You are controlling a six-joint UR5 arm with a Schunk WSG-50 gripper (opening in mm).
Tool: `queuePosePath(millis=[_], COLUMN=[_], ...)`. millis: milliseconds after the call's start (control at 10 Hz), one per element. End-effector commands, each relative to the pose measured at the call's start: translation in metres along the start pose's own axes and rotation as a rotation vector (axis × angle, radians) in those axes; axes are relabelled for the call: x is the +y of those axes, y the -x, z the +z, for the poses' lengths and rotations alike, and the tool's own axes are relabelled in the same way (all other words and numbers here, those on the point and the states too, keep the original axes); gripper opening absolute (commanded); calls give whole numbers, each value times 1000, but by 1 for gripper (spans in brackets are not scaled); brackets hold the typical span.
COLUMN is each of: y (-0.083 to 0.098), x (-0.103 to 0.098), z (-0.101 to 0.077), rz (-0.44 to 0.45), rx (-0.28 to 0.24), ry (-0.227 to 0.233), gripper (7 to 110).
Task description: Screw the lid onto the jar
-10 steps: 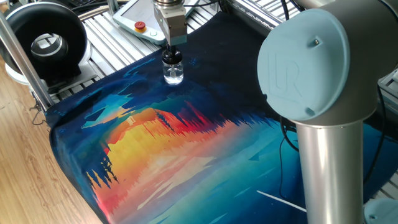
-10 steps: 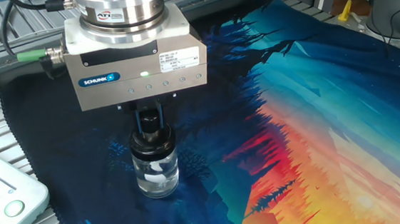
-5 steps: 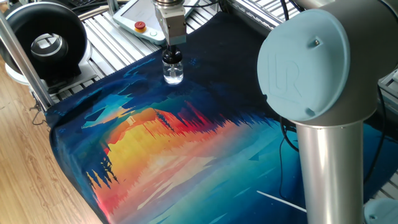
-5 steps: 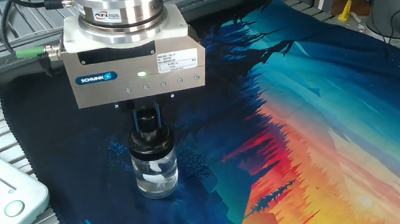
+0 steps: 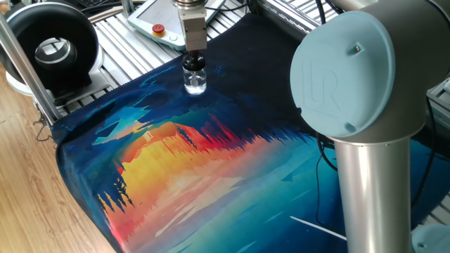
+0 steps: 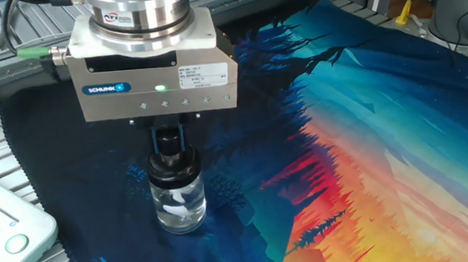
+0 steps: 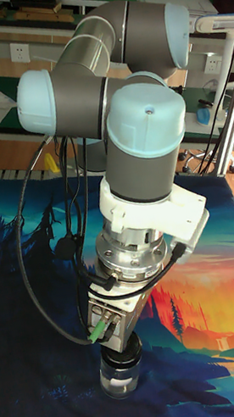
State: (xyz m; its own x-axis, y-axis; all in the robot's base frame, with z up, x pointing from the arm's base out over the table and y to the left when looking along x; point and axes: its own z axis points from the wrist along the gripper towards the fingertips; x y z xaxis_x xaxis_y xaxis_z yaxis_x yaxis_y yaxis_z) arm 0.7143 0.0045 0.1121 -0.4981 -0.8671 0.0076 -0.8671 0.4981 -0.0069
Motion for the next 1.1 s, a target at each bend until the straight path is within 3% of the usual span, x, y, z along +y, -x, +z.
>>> queuePosePath(millis=[0,400,500,700,1000], y=[0,6,12,9,5], x=[-4,-10,-7,-14,-17], z=[3,-7,-1,8,-4], rz=[65,128,163,166,193], rx=[-1,50,17,7,17], ry=[-6,-39,-21,-16,-11], gripper=[7,7,7,7,7])
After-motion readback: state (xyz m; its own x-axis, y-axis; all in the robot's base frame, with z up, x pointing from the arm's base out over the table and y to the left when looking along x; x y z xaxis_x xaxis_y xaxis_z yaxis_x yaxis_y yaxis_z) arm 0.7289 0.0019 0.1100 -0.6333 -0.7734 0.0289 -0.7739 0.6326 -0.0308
